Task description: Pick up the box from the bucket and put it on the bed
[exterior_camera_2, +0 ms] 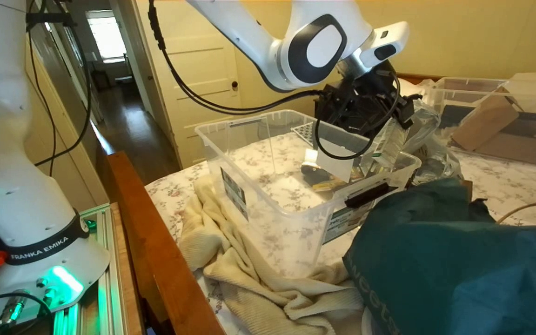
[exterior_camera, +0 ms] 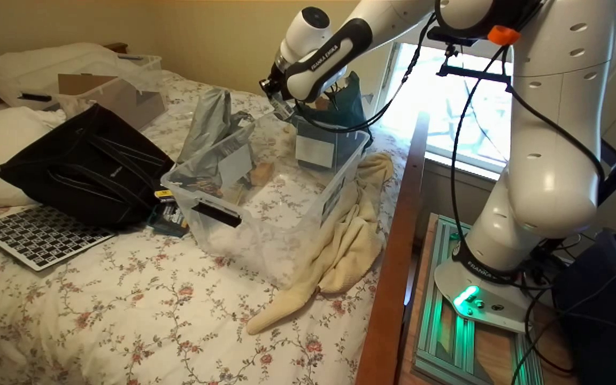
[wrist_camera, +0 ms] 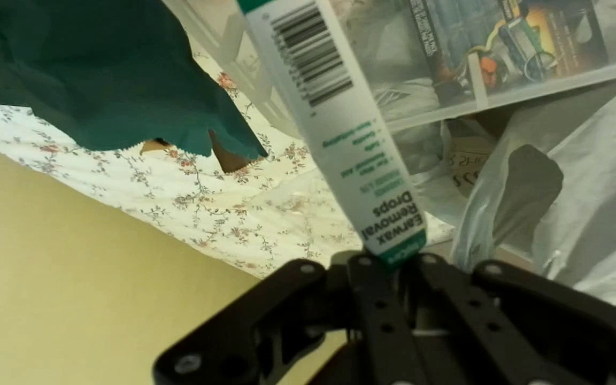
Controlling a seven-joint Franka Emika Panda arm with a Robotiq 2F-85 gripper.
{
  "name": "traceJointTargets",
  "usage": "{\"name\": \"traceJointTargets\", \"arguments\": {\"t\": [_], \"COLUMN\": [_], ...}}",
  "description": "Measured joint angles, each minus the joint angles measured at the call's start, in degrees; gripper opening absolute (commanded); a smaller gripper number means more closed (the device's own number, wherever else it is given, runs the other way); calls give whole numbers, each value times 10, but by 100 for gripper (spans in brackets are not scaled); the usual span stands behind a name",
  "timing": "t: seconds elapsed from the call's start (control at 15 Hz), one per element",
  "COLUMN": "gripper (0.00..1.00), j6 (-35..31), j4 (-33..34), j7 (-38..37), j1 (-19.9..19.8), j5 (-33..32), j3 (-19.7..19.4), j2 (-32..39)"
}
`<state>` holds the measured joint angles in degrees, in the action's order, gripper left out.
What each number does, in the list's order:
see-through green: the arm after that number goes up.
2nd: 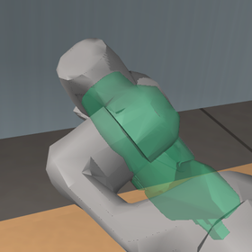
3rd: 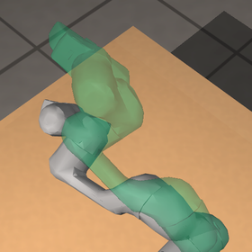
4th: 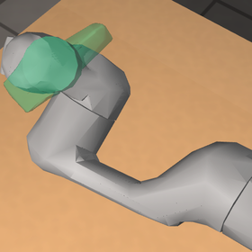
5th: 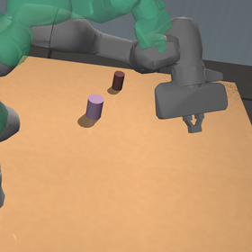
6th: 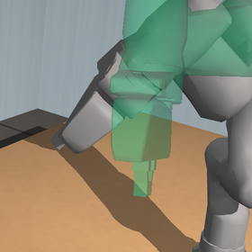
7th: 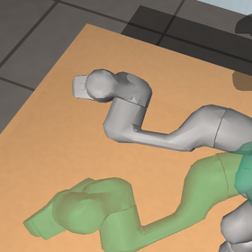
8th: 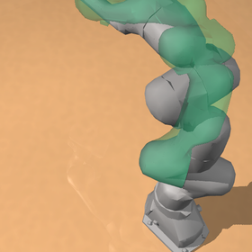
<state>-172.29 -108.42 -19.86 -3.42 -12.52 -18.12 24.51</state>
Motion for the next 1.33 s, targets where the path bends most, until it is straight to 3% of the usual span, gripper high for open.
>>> {"name": "traceJointTargets", "arguments": {"t": [0.6,0.87,1.33], "gripper": [1,1,1], "j6": [0,-3,-39], "j4": [0,10,39], "j7": [-1,-4,13], "j1": [1,12,19], "j5": [0,-4,-6], "j3": [-2,-21,-18], "j2": [2,6,15]}}
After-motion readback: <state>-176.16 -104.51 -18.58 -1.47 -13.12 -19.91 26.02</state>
